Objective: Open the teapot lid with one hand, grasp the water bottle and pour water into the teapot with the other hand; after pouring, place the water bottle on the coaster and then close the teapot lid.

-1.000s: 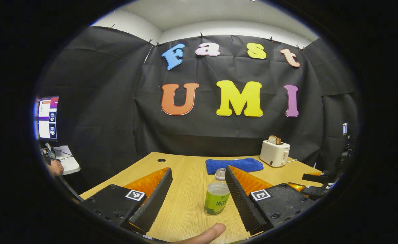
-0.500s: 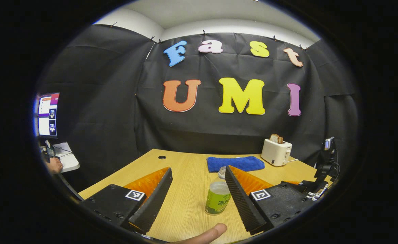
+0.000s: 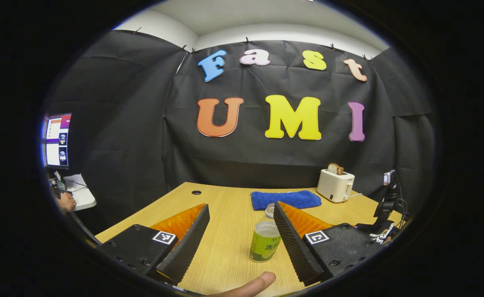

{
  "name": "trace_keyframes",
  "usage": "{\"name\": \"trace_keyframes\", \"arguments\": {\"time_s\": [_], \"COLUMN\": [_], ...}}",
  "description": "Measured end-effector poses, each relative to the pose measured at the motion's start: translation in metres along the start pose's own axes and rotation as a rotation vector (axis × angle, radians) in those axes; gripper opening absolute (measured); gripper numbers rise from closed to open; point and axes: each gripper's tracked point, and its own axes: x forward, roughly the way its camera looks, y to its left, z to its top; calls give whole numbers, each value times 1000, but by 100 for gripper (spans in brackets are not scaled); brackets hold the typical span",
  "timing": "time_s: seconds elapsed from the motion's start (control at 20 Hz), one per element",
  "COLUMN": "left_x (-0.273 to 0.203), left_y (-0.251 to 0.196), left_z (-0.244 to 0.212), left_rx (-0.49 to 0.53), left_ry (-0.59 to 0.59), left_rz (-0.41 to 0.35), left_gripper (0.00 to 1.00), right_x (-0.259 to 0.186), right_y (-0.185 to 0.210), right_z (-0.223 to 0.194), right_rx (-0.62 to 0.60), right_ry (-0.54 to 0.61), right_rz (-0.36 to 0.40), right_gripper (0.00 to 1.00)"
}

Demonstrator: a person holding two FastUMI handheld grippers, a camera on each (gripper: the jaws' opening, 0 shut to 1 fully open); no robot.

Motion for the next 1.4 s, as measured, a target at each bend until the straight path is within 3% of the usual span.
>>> {"name": "trace_keyframes", "arguments": {"time_s": [0.1,0.15,0.2,0.4,0.7,0.8,1.0,1.15,1.3,1.4], "left_x": [0,1,1,2,5,6,15,26,32,39], "left_y": [0,-1,-1,5,3,6,7,-5,-34,-37], "left_z": [1,0,0,-1,-2,-4,-7,-26,-48,-56], "left_rx": [7,9,9,-7,22,39,17,36,-28,0], "left_ry": [-2,-2,-1,4,-10,-11,-20,-11,21,21], "left_rz": [-2,-4,-7,-7,-75,-90,-96,-145,-233,-237], "left_gripper": [98,98,98,98,98,98,98,98,98,98], "right_x": [2,2,2,2,-38,-61,-93,-111,-117,-117], "right_y": [0,-1,-2,0,-3,-20,-29,-49,-49,-53], "right_z": [1,2,1,5,66,95,126,123,114,105], "right_rx": [-45,-72,-83,-12,1,-31,-16,-9,-27,-37], "right_ry": [-23,-38,-40,-24,-151,-213,-287,-274,-263,-254], "right_rz": [-17,-35,-45,-42,-50,-110,-102,-144,-140,-143], "right_gripper": [10,3,3,0,0,0,0,0,0,0]}}
